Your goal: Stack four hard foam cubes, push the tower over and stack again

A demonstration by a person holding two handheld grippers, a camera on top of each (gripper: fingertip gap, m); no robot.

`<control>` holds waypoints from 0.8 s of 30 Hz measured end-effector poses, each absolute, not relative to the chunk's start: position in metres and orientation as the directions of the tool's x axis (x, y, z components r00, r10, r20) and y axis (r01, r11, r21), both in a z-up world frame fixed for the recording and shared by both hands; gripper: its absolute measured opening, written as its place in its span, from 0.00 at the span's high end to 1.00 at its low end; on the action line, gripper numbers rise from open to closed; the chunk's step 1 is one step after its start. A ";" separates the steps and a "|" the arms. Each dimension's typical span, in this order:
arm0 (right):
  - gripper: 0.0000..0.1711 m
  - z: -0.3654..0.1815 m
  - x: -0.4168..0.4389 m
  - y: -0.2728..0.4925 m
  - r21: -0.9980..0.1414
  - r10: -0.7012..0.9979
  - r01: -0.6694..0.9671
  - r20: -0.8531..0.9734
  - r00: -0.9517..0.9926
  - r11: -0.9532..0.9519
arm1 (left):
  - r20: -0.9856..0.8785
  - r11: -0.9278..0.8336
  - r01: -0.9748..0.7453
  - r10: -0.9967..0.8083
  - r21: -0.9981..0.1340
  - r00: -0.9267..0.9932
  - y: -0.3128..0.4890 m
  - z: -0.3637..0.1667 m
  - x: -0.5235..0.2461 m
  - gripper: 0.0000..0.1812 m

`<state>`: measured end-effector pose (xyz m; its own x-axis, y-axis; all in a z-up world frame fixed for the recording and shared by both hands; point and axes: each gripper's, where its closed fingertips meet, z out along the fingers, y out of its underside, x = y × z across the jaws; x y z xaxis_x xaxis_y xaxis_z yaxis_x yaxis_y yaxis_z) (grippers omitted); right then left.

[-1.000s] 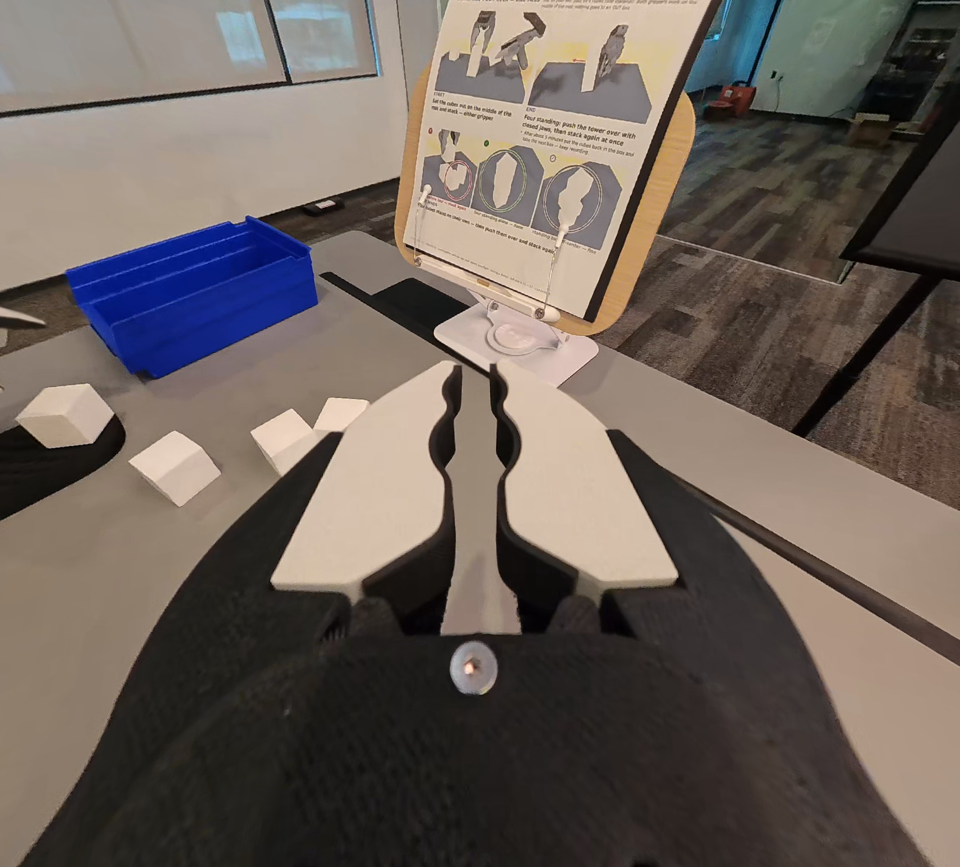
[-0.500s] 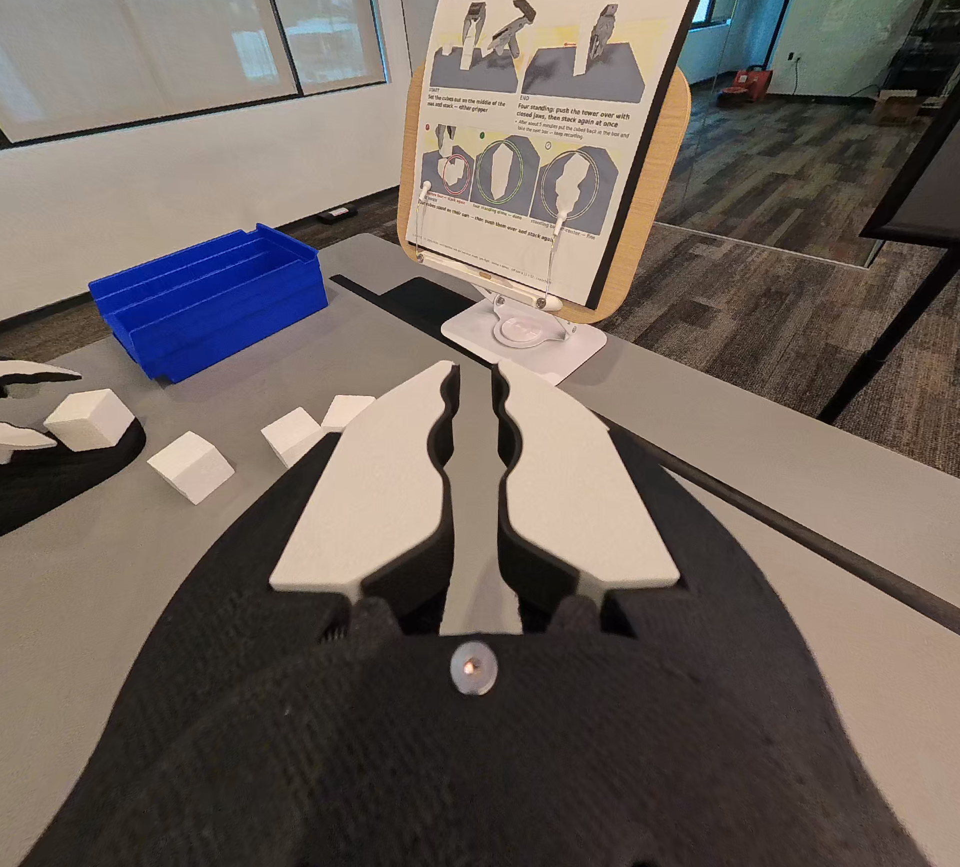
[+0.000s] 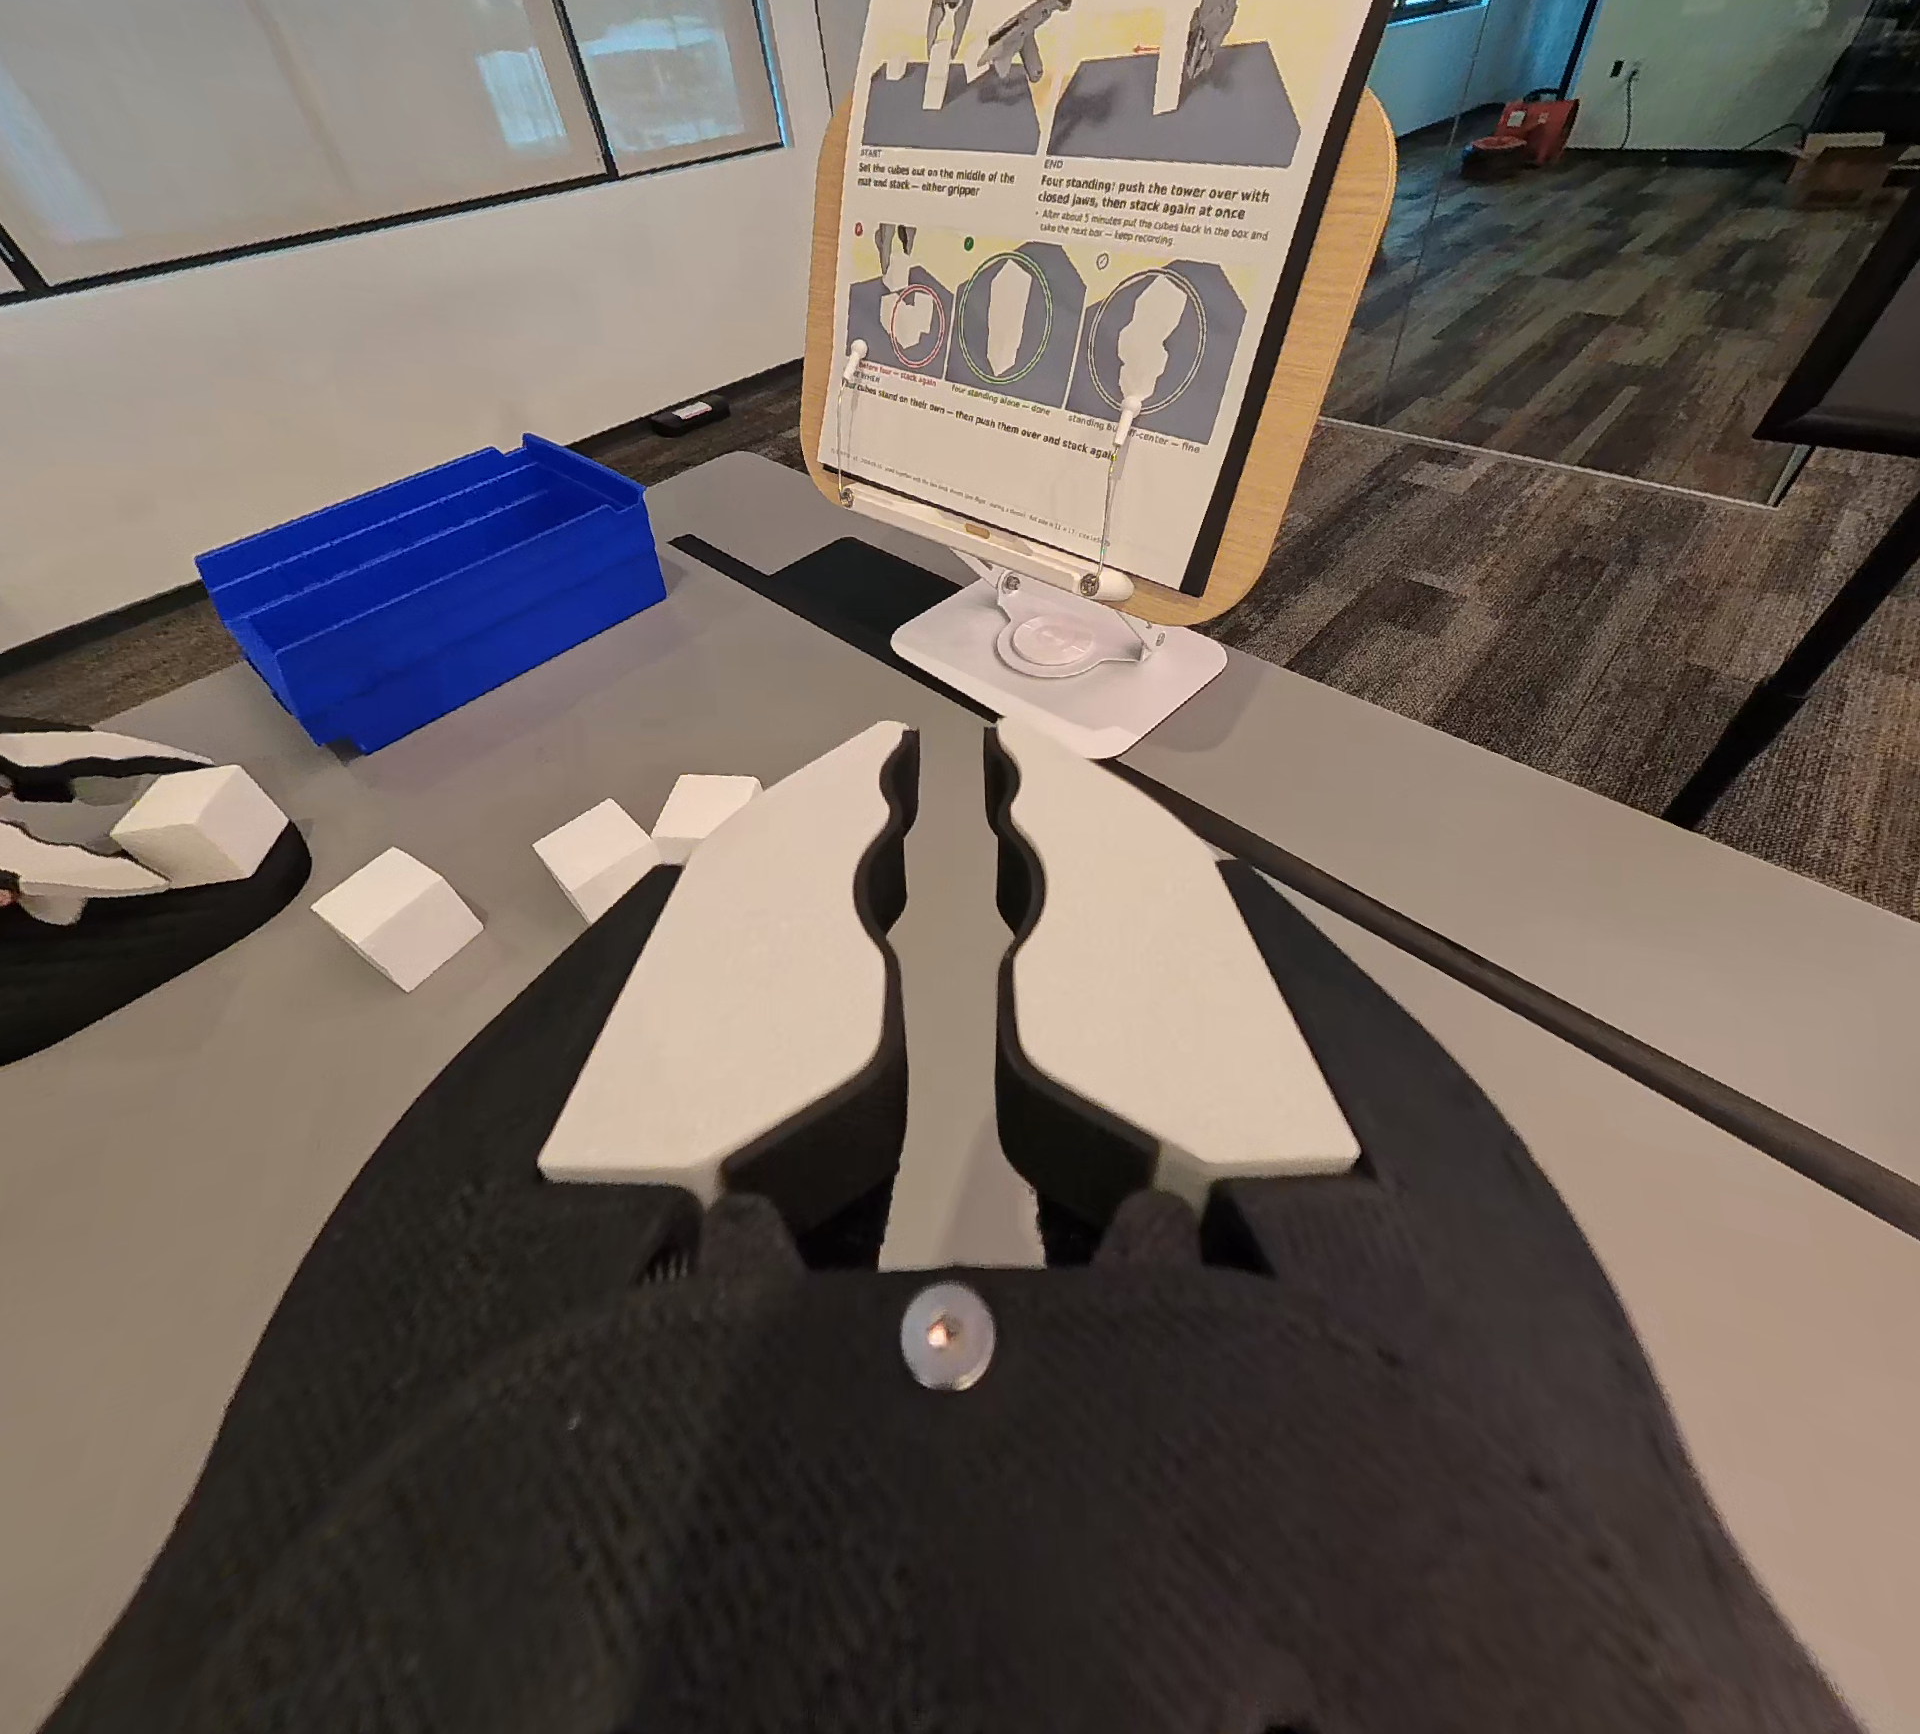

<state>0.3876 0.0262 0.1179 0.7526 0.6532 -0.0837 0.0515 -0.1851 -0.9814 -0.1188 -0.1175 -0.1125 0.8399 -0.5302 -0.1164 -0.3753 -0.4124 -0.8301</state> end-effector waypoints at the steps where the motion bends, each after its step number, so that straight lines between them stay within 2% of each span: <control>1: 0.93 0.117 0.388 0.027 -0.981 0.653 0.052 -0.085 0.753 -0.187 | -0.118 -0.411 -0.379 -0.533 -0.829 0.838 -0.117 -0.113 -0.118 0.52; 4: 0.93 0.116 0.388 0.028 -0.980 0.654 0.056 -0.084 0.752 -0.191 | -0.117 -0.420 -0.389 -0.542 -0.820 0.832 -0.115 -0.116 -0.116 0.58; 6: 0.93 0.114 0.387 0.029 -0.979 0.656 0.062 -0.083 0.750 -0.194 | -0.113 -0.427 -0.394 -0.548 -0.814 0.829 -0.112 -0.116 -0.115 0.66; 9: 0.93 0.112 0.388 0.030 -0.977 0.657 0.067 -0.083 0.750 -0.200 | -0.091 -0.404 -0.377 -0.572 -0.834 0.815 -0.105 -0.101 -0.102 0.66; 13: 0.93 0.109 0.386 0.032 -0.976 0.659 0.062 -0.095 0.746 -0.211 | -0.038 -0.314 -0.297 -0.627 -0.902 0.778 -0.074 -0.049 -0.051 0.67; 16: 0.93 0.101 0.382 0.034 -0.968 0.661 0.096 -0.086 0.745 -0.234 | -0.122 -0.271 -0.398 -0.674 -0.877 0.728 -0.038 -0.040 -0.010 0.67; 20: 0.93 0.094 0.379 0.036 -0.962 0.665 0.147 -0.044 0.746 -0.229 | -0.170 -0.104 -0.455 -0.836 -0.885 0.521 -0.014 -0.034 0.057 0.67; 24: 0.93 0.092 0.372 0.038 -0.962 0.682 0.129 -0.071 0.728 -0.239 | -0.250 0.058 -0.495 -0.910 -0.867 0.332 -0.002 -0.039 0.090 0.67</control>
